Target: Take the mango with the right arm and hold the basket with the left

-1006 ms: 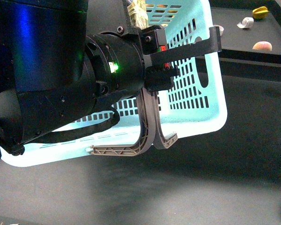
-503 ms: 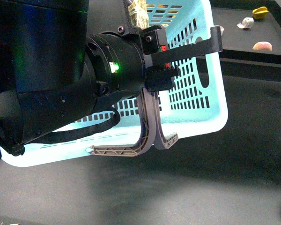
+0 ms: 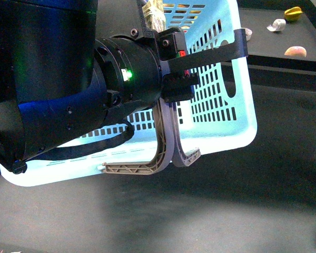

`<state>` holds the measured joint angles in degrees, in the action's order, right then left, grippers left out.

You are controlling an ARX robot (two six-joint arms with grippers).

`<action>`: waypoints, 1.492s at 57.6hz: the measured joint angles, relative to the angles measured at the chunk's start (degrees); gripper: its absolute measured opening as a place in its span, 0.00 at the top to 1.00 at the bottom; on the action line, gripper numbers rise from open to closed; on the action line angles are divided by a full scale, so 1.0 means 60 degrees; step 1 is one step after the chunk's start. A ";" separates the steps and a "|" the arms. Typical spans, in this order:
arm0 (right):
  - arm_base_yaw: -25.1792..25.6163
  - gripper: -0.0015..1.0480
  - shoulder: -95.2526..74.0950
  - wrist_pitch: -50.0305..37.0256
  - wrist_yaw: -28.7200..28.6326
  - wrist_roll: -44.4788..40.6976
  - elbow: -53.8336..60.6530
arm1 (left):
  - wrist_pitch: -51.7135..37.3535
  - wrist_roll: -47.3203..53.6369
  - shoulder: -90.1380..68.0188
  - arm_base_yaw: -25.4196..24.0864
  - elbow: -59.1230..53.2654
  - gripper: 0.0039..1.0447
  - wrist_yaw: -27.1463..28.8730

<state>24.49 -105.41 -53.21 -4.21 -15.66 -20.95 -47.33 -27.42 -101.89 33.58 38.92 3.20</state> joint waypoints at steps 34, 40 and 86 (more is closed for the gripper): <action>0.0335 0.08 -0.4510 0.2845 -0.0368 -0.1399 -0.4091 | 0.0000 0.0000 0.0000 0.0000 0.0000 0.96 0.0007; 0.0368 0.08 -0.4918 0.2980 -0.0386 -0.0699 -0.4666 | 0.0000 0.0000 0.0000 0.0004 0.0000 0.96 0.0004; 0.0933 0.08 -0.7355 0.1494 0.2317 0.4273 -0.6189 | 0.0000 -0.0004 0.0000 0.0000 0.0000 0.96 0.0000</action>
<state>30.09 -149.53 -44.25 9.69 9.98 -58.08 -47.33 -27.44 -101.89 33.58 38.92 3.20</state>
